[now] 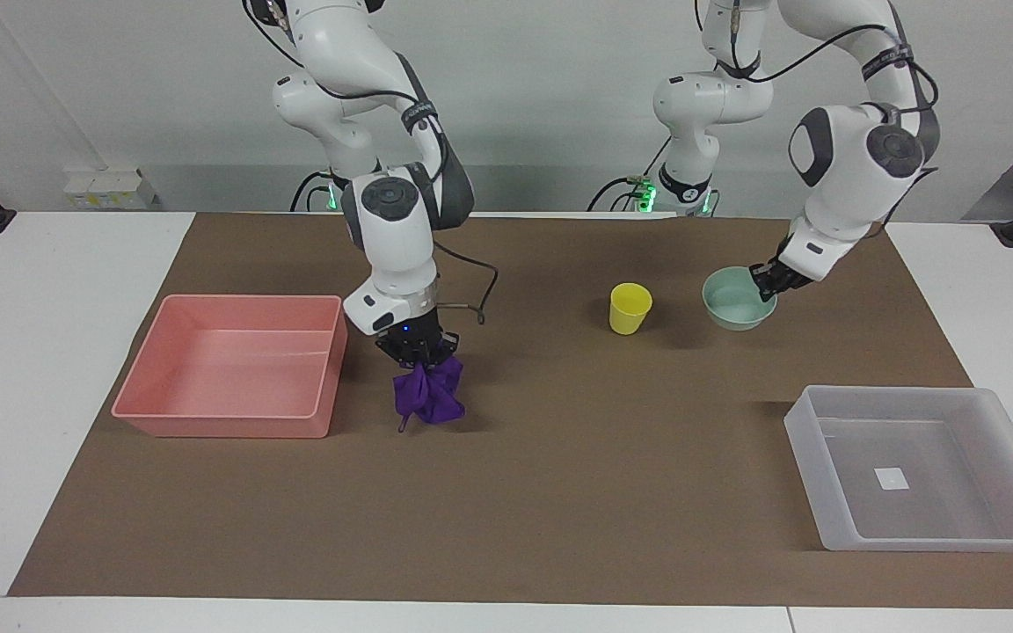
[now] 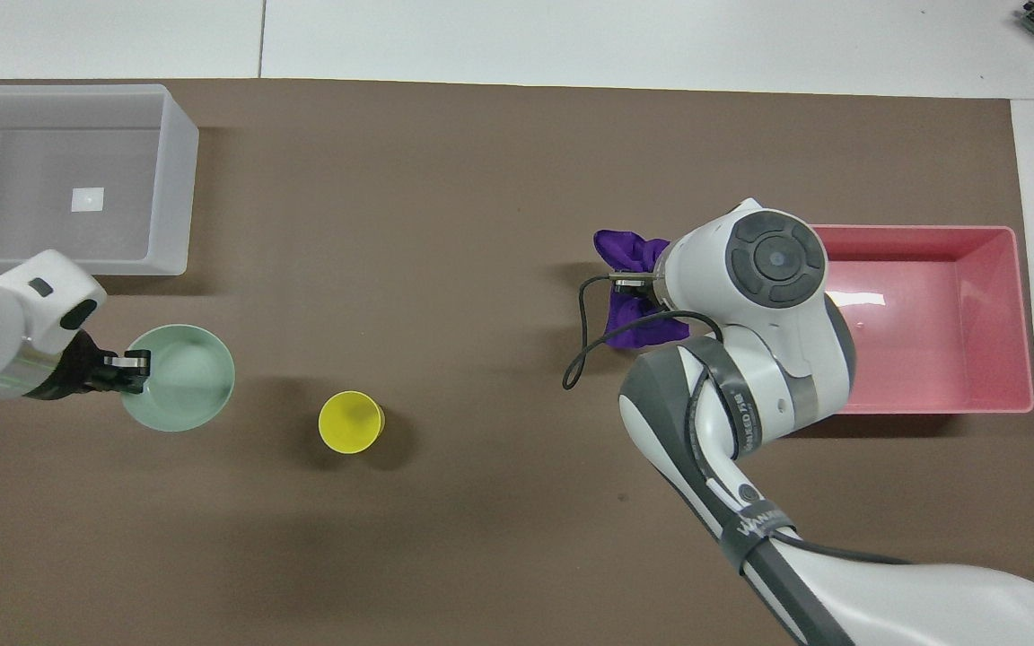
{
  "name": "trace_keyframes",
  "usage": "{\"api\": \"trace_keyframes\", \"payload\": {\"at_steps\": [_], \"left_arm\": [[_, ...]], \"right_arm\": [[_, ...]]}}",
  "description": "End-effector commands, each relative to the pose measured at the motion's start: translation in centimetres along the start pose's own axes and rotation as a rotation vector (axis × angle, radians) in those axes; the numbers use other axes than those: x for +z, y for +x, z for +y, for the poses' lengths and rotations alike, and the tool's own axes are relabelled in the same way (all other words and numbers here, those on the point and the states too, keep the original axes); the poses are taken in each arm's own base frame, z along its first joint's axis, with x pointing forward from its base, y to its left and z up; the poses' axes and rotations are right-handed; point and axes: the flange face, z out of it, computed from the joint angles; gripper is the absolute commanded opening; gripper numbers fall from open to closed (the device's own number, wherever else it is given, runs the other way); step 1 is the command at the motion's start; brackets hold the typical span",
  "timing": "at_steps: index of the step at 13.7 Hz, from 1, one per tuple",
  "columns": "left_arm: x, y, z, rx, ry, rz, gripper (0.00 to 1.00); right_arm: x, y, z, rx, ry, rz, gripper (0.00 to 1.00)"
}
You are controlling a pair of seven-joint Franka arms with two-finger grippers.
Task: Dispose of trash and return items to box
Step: 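Grasp the green bowl rim with the left gripper while the right gripper grasps the cloth, then carry the bowl to the clear bin while the right gripper carries the cloth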
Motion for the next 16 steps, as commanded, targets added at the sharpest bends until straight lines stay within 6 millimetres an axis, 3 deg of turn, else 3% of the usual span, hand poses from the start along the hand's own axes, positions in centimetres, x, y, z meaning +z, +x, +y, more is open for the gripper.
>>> {"api": "trace_keyframes", "payload": {"at_steps": [1,3,4,6,8,10,11,14,16], "left_arm": [[-4.8,3.0,-3.2,-0.069,-0.055,0.043,0.00],[-6.3,4.9,-8.0,-0.157,-0.070,0.127,0.00],[-5.4,6.6,-9.8,-0.187,-0.078,0.159,0.00],[-2.5,10.2,-11.0,-0.202,-0.074,0.235,0.00],[-1.9,13.5,-12.0,-0.216,-0.080,0.340,0.00],[-2.2,15.9,-12.6,-0.214,-0.078,0.368,0.00],[-1.4,16.8,-12.9,-0.205,-0.064,0.367,0.00],[2.0,19.1,-13.4,-0.189,-0.036,0.359,0.00],[5.4,20.1,-12.6,-0.160,-0.016,0.327,0.00]], "right_arm": [[-4.9,0.3,2.9,-0.008,-0.069,0.035,0.00],[-8.1,0.6,6.4,-0.002,-0.087,0.039,0.00],[-9.2,0.8,8.8,-0.022,-0.095,0.029,0.00],[-10.7,1.3,14.0,-0.042,-0.111,0.008,0.00],[-10.6,1.3,18.4,-0.060,-0.126,-0.027,0.00],[-9.2,0.9,22.2,-0.076,-0.131,-0.047,0.00],[-8.1,0.7,23.7,-0.073,-0.133,-0.059,0.00],[-3.6,-0.1,26.6,-0.046,-0.129,-0.035,0.00],[-0.2,-0.6,28.2,-0.039,-0.122,-0.019,0.00]]}}
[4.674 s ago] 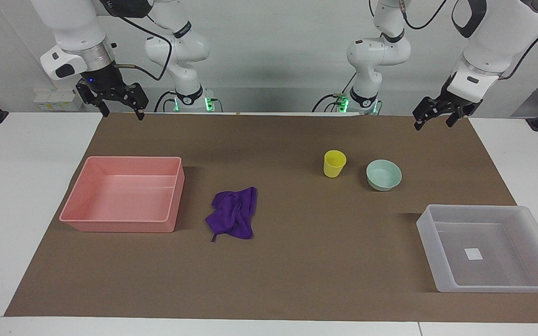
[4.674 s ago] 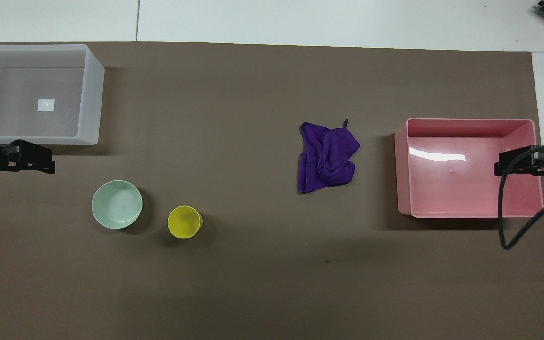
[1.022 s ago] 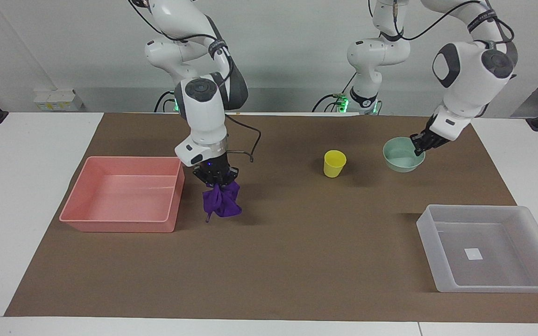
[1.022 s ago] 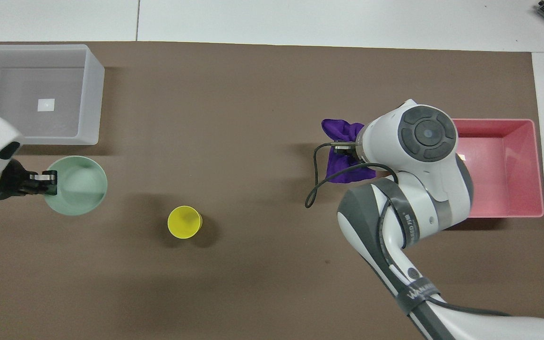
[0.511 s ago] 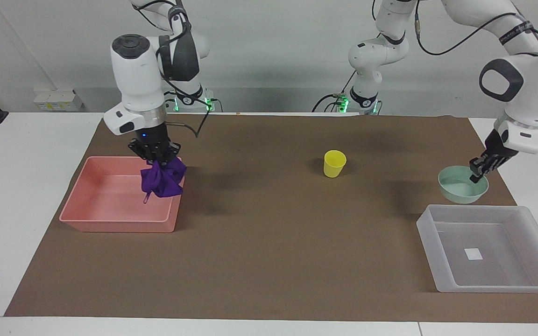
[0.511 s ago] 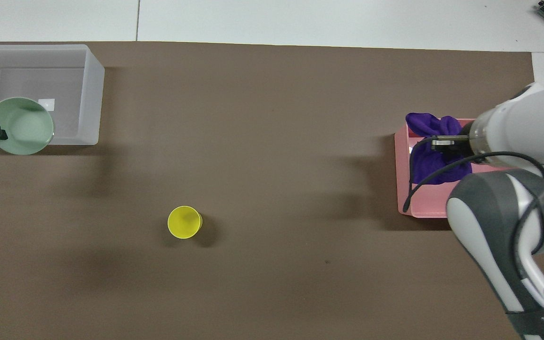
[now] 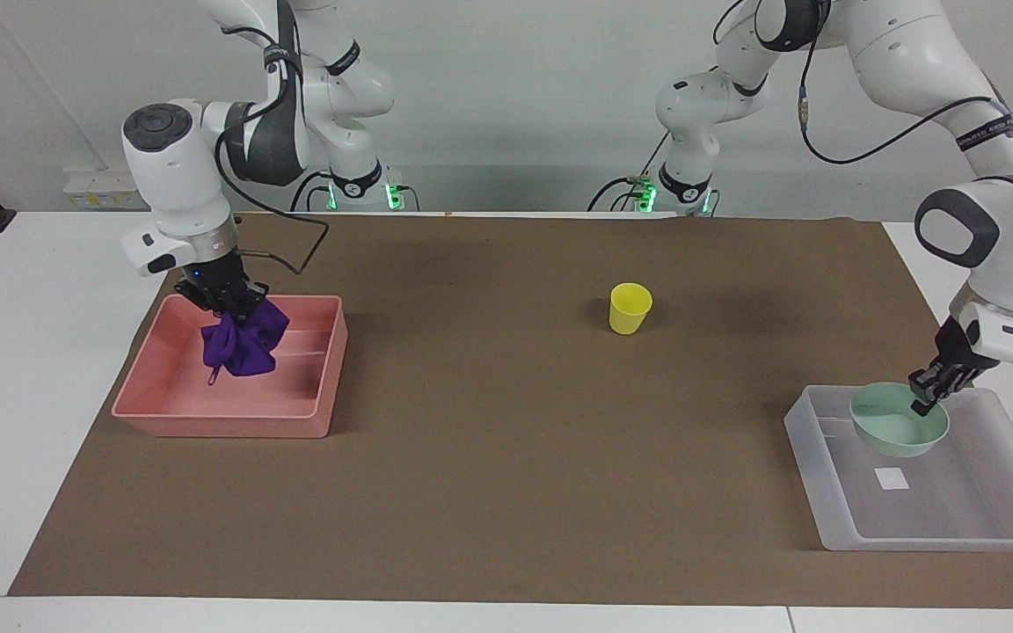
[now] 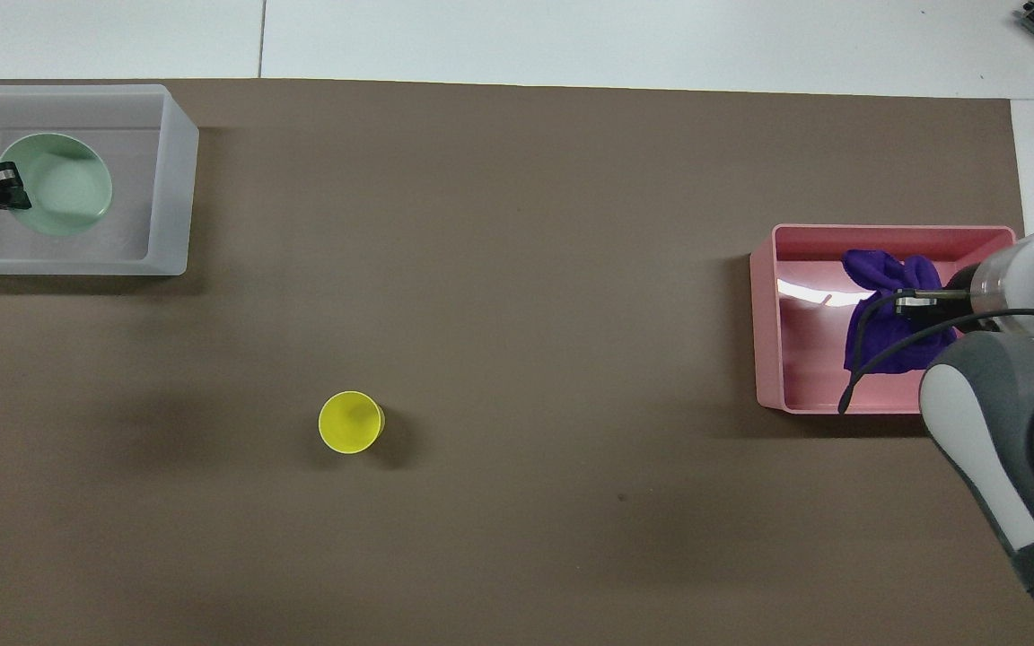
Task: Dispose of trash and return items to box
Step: 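Carry the bowl to the clear bin while the right gripper carries the cloth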
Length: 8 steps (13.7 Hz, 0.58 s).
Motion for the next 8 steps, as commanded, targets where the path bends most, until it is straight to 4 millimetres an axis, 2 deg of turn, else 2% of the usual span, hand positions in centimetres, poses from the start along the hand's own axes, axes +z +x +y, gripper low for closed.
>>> {"api": "trace_keyframes", "payload": {"at_steps": [1,3,5,6,7,8], "left_arm": [[4.0,0.7,0.7,0.048,0.025,-0.011,0.00],[4.9,0.4,0.4,0.061,0.027,0.003,0.00],[7.2,-0.9,0.9,0.074,0.020,0.011,0.00],[8.0,-1.0,1.0,0.074,0.015,0.035,0.00],[7.9,-0.8,1.2,0.076,0.013,0.055,0.19],[7.7,-0.5,0.9,0.075,0.012,0.081,0.81]], "right_arm": [[4.4,-1.1,1.6,-0.006,0.002,0.030,0.00],[6.8,-1.3,1.5,-0.004,0.009,0.029,0.00],[8.4,-1.4,1.8,0.007,0.011,0.022,0.01],[9.2,-1.3,1.6,0.011,0.016,0.017,0.06],[9.8,-1.2,1.3,0.017,0.028,0.022,0.26],[9.9,-1.2,1.2,0.021,0.031,0.022,0.63]]}}
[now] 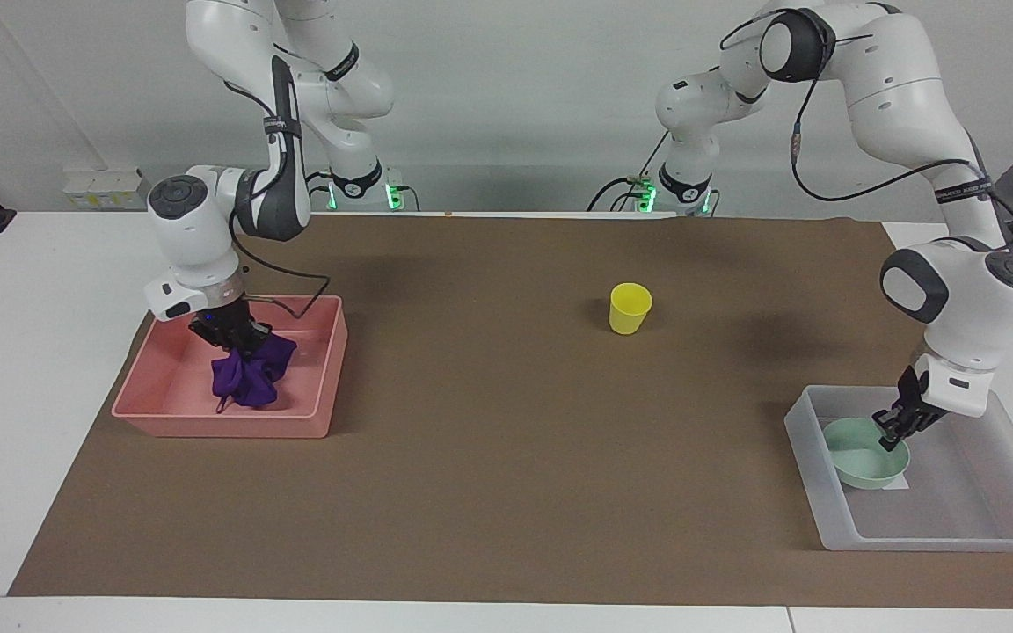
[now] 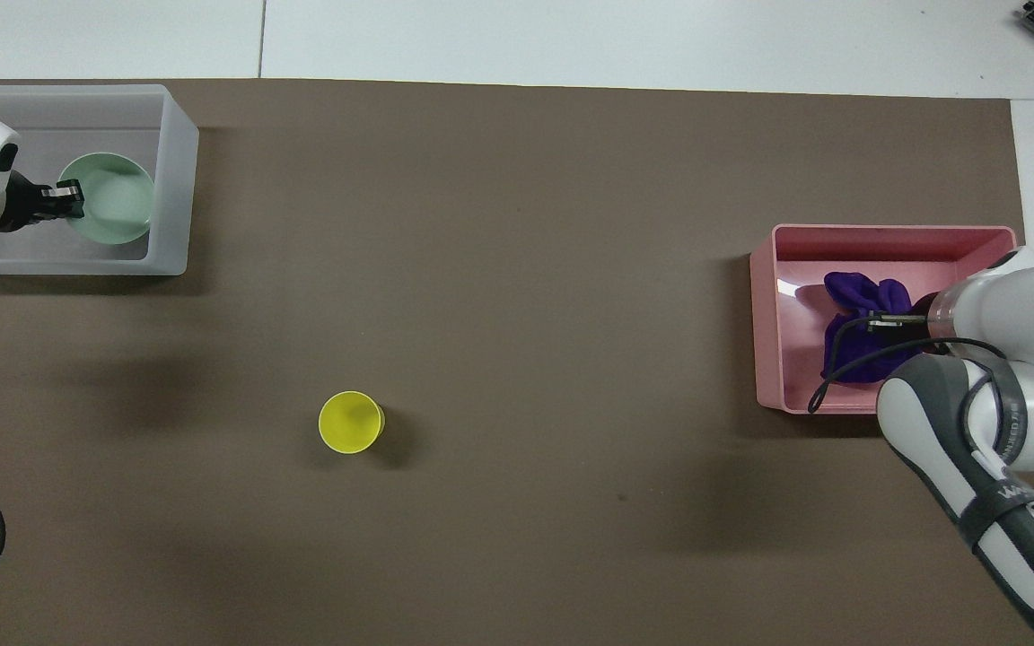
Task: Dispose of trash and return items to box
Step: 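Carry the bowl to the clear bin while the right gripper carries the cloth, then release the bowl with the left gripper while the right gripper releases the cloth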
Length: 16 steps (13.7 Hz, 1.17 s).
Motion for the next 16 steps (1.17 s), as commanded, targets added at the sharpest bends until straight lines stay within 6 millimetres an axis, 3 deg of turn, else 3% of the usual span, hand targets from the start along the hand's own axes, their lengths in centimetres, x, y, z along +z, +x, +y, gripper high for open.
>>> {"api": "trace_keyframes", "payload": {"at_steps": [1,2,5,7,9,12,14,16], "left_arm": [[-0.1,0.4,-0.9,0.020,0.018,0.078,1.00],[-0.6,0.9,-1.5,0.006,0.014,0.094,1.00],[-2.3,1.6,-0.4,0.000,0.000,0.029,1.00],[-4.1,1.7,0.2,-0.001,-0.008,-0.039,1.00],[-6.5,1.2,0.8,-0.006,-0.023,-0.085,1.00],[-11.9,0.3,1.8,-0.008,-0.053,-0.143,1.00],[-14.9,-1.3,5.0,0.036,-0.066,-0.208,1.00],[-15.6,-3.4,10.5,0.124,-0.068,-0.294,1.00]], "right_arm": [[0.5,0.0,-0.2,0.000,0.022,0.011,1.00],[0.4,0.0,-0.3,-0.003,0.023,0.013,1.00],[-0.8,0.5,-1.2,-0.009,0.026,0.031,1.00],[-2.7,0.8,-3.7,-0.009,0.034,0.039,1.00],[-5.4,1.4,-5.2,0.015,0.032,0.012,1.00],[-10.4,1.9,-6.8,0.016,0.041,0.004,1.00],[-14.0,2.0,-7.4,0.014,0.054,-0.001,1.00],[-18.1,2.6,-6.7,0.018,0.044,-0.040,1.00]]}}
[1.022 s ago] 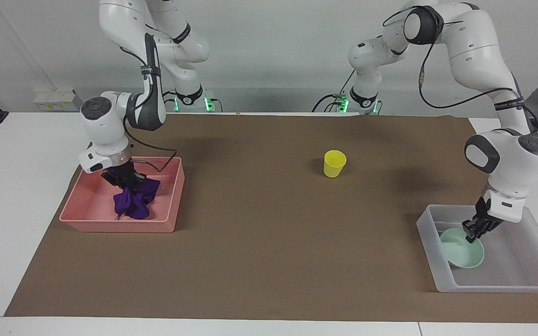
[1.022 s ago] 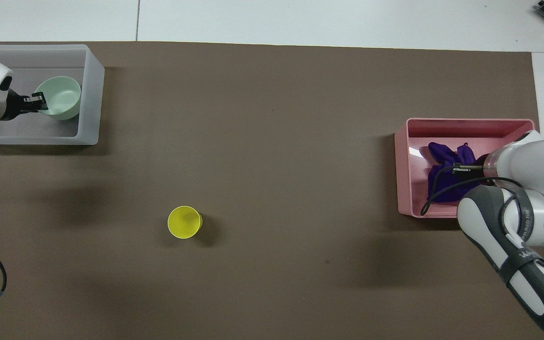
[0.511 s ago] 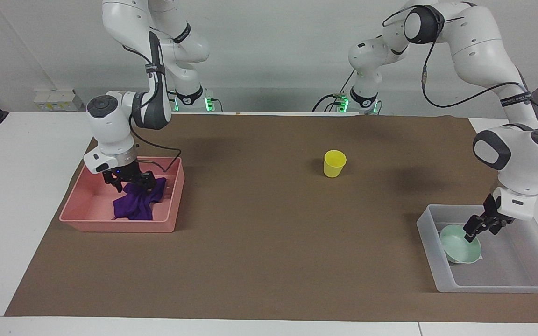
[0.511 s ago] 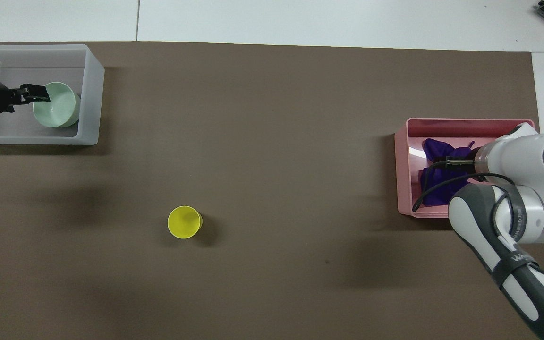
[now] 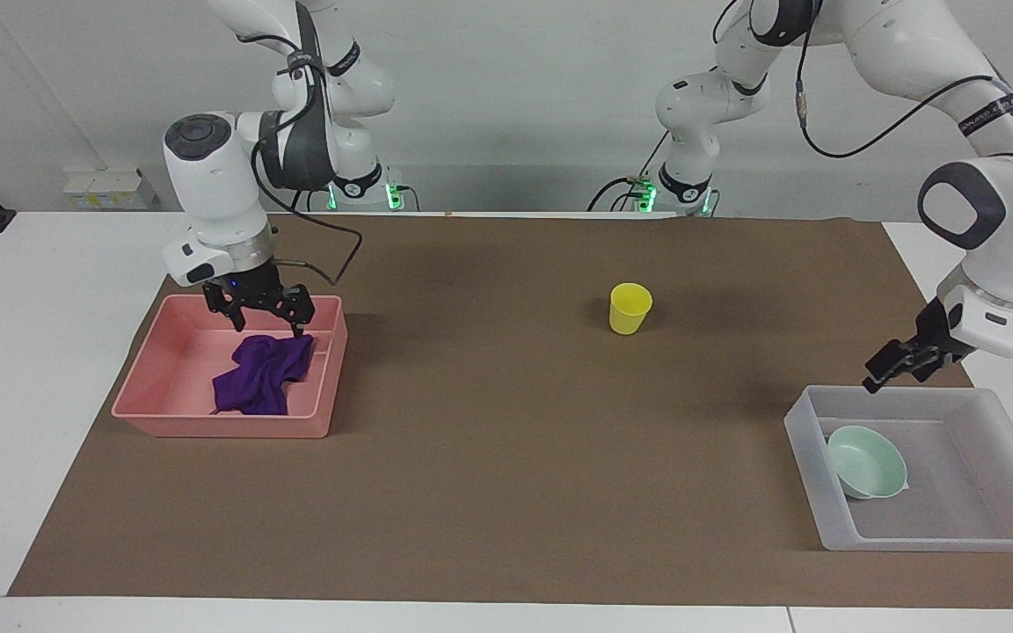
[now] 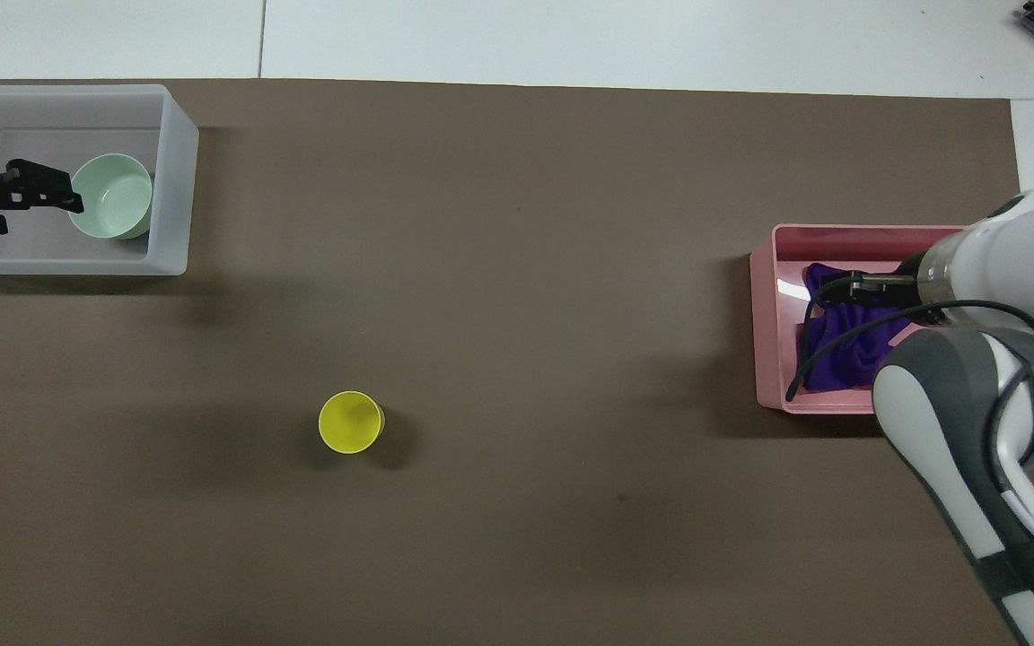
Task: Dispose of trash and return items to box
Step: 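Release the bowl with the left gripper while the right gripper releases the cloth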
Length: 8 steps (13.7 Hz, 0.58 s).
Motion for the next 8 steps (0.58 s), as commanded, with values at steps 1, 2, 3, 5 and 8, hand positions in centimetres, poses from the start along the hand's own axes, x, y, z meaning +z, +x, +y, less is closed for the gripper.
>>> {"api": "trace_keyframes", "payload": {"at_steps": [1,2,3,5,8], "left_arm": [[0.8,-2.8,7.1,0.111,0.001,-0.107,1.00],[1.2,-4.3,10.1,0.160,0.007,-0.147,1.00],[1.8,-5.6,12.3,0.200,0.015,-0.199,1.00],[2.5,-8.4,15.3,0.262,0.036,-0.300,1.00],[4.3,-13.9,18.4,0.338,0.061,-0.353,1.00]], "right_arm": [[-5.3,0.7,0.5,0.019,0.007,-0.038,1.00],[-7.0,0.8,0.7,0.020,0.004,-0.051,1.00],[-8.4,0.7,0.8,0.023,0.004,-0.058,1.00],[-11.4,-0.1,1.6,0.023,0.004,-0.061,1.00],[-15.7,-0.8,3.1,0.007,0.028,-0.065,1.00]]}}
